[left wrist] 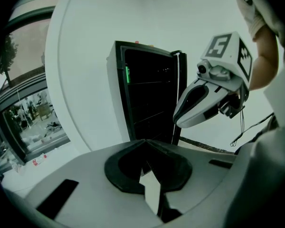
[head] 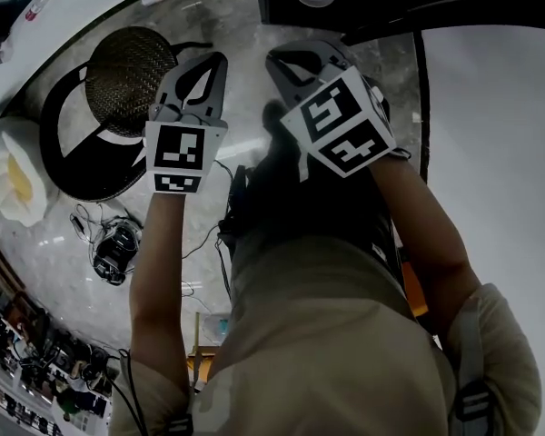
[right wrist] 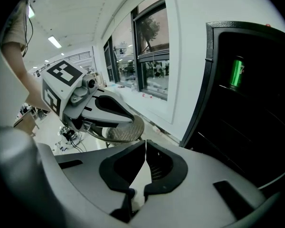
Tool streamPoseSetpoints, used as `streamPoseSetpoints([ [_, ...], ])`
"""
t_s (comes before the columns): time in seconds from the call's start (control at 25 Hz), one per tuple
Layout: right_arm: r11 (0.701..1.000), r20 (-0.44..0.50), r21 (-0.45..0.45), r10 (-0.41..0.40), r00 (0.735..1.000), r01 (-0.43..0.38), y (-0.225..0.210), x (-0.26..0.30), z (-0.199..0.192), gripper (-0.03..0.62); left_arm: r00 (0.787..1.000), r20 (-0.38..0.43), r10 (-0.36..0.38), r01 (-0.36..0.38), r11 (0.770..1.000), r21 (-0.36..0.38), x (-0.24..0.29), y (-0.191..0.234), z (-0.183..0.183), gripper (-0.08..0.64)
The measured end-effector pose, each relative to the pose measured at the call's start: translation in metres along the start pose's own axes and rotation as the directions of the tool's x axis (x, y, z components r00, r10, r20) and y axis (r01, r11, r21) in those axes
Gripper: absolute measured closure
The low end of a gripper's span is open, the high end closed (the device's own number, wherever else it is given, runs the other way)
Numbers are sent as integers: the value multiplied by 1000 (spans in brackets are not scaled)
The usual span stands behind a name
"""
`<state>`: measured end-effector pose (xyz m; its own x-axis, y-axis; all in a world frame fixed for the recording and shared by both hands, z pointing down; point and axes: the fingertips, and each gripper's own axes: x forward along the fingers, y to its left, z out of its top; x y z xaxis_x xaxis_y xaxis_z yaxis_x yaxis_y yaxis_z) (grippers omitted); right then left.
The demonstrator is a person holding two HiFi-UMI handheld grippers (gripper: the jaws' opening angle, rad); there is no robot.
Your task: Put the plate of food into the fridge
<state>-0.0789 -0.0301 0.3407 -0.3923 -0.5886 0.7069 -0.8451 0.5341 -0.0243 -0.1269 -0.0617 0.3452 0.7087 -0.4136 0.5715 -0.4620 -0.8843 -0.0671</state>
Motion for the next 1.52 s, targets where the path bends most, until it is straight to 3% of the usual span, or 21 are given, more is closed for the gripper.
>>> streamPoseSetpoints([
  [0.76,997,39,-40,-57,998,58,9,-21,31,566,1000,7,-10,10,999,52,-30,6,13,551],
  [1.52,996,48,-85,-1,999,5,-5,-42,29,569,998,-9,58,-58,998,35,-32,0,40,551],
])
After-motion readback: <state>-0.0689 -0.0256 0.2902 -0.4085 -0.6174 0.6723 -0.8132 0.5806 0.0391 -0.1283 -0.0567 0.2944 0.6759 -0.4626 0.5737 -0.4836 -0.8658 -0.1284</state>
